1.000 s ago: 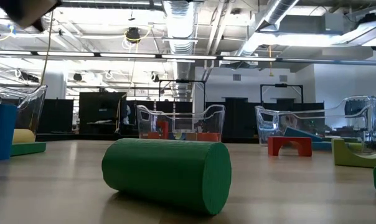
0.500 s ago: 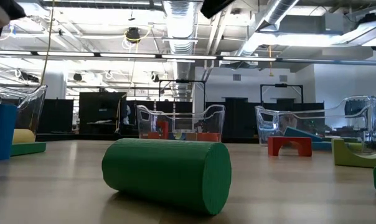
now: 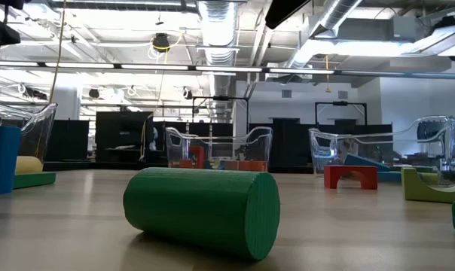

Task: Sort blocks by size
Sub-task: Put the brown cylindrical block into the left transparent bin, then move the blue cylindrical block to the center of the table

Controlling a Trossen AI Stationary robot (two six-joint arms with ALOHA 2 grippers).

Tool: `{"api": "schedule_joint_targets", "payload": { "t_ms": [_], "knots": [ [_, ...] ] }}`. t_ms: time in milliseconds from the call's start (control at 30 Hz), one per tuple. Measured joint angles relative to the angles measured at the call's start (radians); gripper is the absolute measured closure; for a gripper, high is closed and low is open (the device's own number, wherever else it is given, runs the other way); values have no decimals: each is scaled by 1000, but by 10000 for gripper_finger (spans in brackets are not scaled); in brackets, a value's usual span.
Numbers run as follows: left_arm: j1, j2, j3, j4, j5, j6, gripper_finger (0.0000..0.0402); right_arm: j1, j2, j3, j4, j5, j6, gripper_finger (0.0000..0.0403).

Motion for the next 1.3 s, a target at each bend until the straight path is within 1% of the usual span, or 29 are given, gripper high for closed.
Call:
{"api": "schedule_joint_targets", "payload": {
  "t_ms": [300,500,833,933,1033,1167,1300],
  "knots": [
    [0,0,0,18,-5,-4,243,-1,0,0,0,1,1,164],
    [0,0,0,62,-31,22,242,0,0,0,0,2,1,164],
    [2,0,0,40,-78,36,242,0,0,0,8,3,1,164],
    [16,0,0,32,-105,38,242,0,0,0,10,3,1,164],
    [39,0,0,9,-109,44,242,0,0,0,11,3,1,163],
    [61,0,-12,76,-103,109,243,2,0,0,10,3,9,163],
    [81,0,-12,232,-93,221,243,6,0,0,10,3,10,163]
  ]
}}
